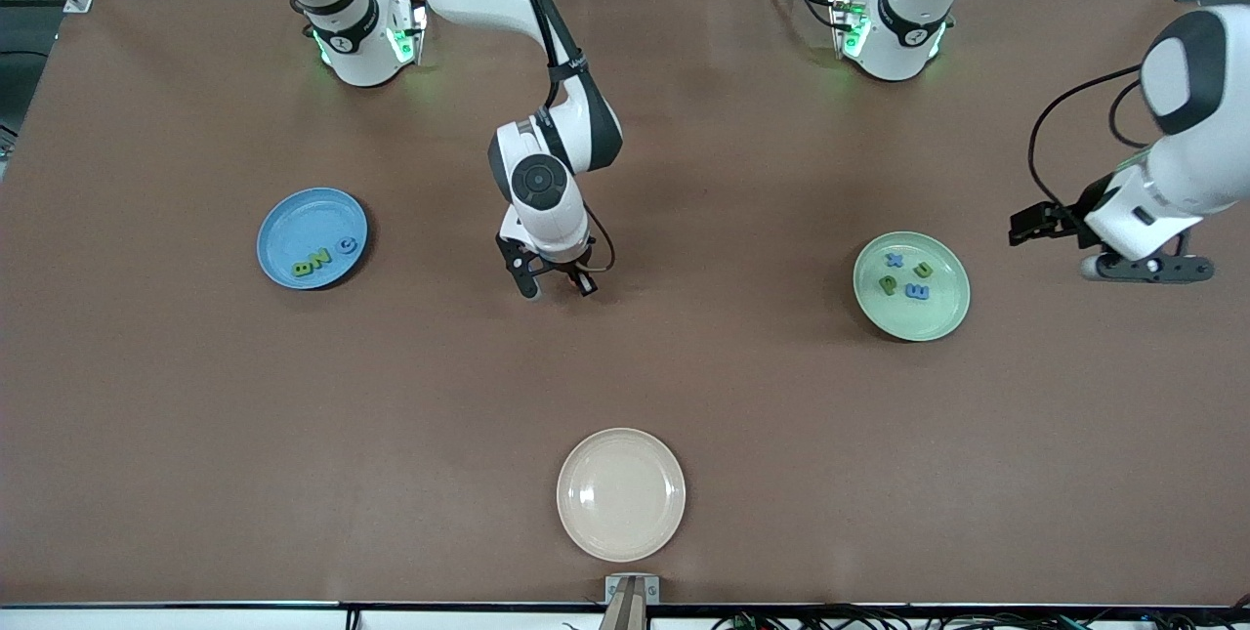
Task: Sort uppercase to blue plate, lowercase to green plate
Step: 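Carry the pink Q to the blue plate while the left gripper withdraws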
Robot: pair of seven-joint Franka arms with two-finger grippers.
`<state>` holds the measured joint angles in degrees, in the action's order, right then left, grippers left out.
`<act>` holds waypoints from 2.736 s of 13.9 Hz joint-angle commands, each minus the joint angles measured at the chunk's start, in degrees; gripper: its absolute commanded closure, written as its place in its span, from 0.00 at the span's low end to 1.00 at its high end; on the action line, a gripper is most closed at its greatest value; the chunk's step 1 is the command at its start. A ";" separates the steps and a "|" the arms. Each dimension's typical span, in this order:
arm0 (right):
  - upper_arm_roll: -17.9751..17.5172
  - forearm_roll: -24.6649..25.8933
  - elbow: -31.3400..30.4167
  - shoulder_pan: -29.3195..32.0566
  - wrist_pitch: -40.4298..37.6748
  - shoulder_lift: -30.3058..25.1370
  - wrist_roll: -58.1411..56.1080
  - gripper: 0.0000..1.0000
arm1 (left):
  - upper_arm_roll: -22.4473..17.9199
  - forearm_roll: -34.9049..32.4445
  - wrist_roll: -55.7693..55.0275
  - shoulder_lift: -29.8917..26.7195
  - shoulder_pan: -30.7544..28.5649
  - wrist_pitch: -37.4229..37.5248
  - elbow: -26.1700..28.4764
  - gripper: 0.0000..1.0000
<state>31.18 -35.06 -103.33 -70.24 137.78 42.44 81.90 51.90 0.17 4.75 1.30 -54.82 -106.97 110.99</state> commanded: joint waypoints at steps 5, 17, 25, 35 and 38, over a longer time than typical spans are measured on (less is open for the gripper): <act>4.83 1.65 1.29 1.96 -13.45 -0.78 -14.01 1.00 | -0.22 1.76 0.62 -0.33 -0.20 10.64 -14.91 0.00; 45.52 5.09 -19.70 -15.97 -31.35 -5.44 -63.85 0.99 | 0.22 0.71 -0.09 -0.33 -0.03 12.40 -22.30 0.00; 54.85 5.09 -25.08 -15.28 -31.87 -5.09 -82.33 0.96 | 0.31 -0.79 0.00 -0.24 0.15 12.40 -22.39 0.00; 55.21 5.00 -23.06 -12.28 -31.79 -5.09 -84.27 0.00 | 0.75 -2.81 -0.09 0.02 0.50 12.23 -22.48 0.00; 55.13 5.09 -20.95 -12.20 -32.13 -4.91 -84.27 0.00 | 0.75 -2.63 -0.18 0.11 0.41 12.23 -22.57 0.00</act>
<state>85.89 -30.39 -125.54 -82.27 105.92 39.10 -1.98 52.36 -1.42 4.74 1.01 -54.55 -95.83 89.63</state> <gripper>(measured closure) 0.000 0.000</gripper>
